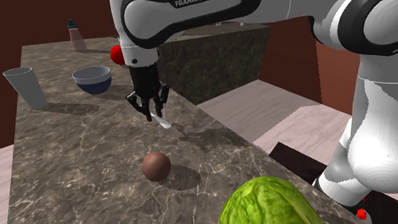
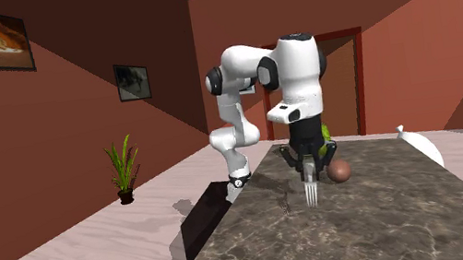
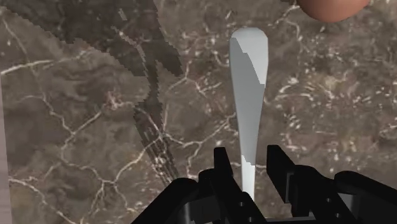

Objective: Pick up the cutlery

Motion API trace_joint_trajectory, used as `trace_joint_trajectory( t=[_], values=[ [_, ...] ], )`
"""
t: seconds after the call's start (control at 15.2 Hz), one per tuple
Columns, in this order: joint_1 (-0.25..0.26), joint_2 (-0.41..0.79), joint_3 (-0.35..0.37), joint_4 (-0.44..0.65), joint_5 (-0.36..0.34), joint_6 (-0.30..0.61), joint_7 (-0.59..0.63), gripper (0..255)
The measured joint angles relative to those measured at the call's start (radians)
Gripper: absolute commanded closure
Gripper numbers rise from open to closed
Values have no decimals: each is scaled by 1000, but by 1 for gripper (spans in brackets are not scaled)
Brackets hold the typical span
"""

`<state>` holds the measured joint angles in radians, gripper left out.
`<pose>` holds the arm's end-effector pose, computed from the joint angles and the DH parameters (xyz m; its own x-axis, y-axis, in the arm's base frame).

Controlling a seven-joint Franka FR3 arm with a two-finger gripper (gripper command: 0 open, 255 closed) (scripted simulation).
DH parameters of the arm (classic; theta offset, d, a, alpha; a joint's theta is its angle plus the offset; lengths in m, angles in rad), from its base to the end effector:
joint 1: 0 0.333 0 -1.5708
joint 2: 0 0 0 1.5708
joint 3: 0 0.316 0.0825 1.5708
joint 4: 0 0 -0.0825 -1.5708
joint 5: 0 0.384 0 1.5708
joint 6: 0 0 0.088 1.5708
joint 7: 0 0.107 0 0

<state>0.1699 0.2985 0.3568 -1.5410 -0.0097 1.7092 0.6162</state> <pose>0.5612 0.2969 0.4813 0.9849 -0.0944 -0.1450 -0.0971 -0.9952 -0.0117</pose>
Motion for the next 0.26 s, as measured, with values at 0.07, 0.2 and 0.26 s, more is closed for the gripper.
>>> trace_joint_trajectory(
  t=[0.07,0.2,0.26],
  values=[
    [-1,-4,0,6,1,-10,0,255],
    [2,2,1,42,0,-40,3,255],
    [2,1,1,49,0,-48,3,255]
  ],
)
